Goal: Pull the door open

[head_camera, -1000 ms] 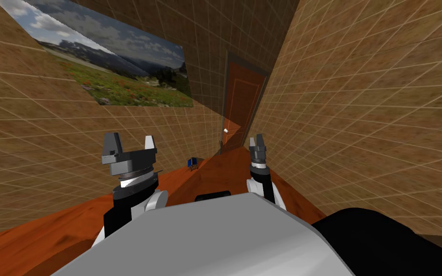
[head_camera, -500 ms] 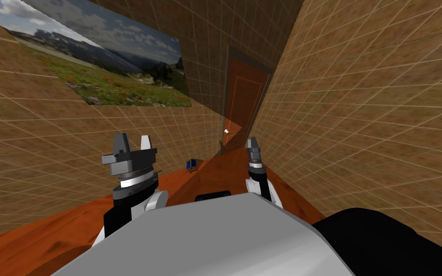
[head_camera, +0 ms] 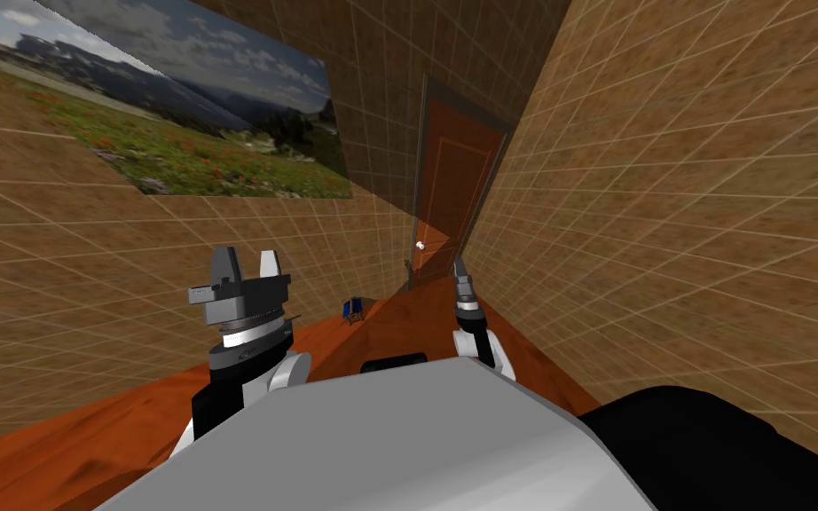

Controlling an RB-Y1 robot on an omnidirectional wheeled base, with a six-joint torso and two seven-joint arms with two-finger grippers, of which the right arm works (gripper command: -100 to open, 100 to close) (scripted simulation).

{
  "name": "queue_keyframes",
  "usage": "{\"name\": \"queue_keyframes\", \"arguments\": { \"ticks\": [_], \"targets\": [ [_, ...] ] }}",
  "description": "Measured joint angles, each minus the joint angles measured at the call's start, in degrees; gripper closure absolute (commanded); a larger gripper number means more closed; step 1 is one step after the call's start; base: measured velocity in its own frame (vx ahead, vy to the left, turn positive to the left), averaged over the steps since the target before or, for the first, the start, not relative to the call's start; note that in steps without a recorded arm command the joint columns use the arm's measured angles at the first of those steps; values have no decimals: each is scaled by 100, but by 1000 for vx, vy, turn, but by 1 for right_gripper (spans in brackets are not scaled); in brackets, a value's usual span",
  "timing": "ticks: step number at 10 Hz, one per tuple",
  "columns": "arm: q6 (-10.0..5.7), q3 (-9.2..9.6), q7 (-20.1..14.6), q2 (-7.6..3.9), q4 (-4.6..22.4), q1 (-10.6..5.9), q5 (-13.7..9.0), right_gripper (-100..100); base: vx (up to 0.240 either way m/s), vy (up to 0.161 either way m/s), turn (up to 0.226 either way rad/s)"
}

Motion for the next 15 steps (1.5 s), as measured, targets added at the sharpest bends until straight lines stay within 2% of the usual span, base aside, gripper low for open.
{"name": "queue_keyframes", "arguments": {
  "ticks": [3, 6, 11, 15],
  "targets": [
    [-115, -62, 226, -76, 378, -96, 76, -100, 93, -25, 21],
    [-184, -130, 486, -142, 827, -298, 172, -100, 97, -33, 25],
    [-369, -231, 958, -252, 1573, -517, 342, -100, 96, -41, 25],
    [-466, -283, 1277, -289, 2055, -696, 466, -100, 63, -23, 16]
  ]
}}
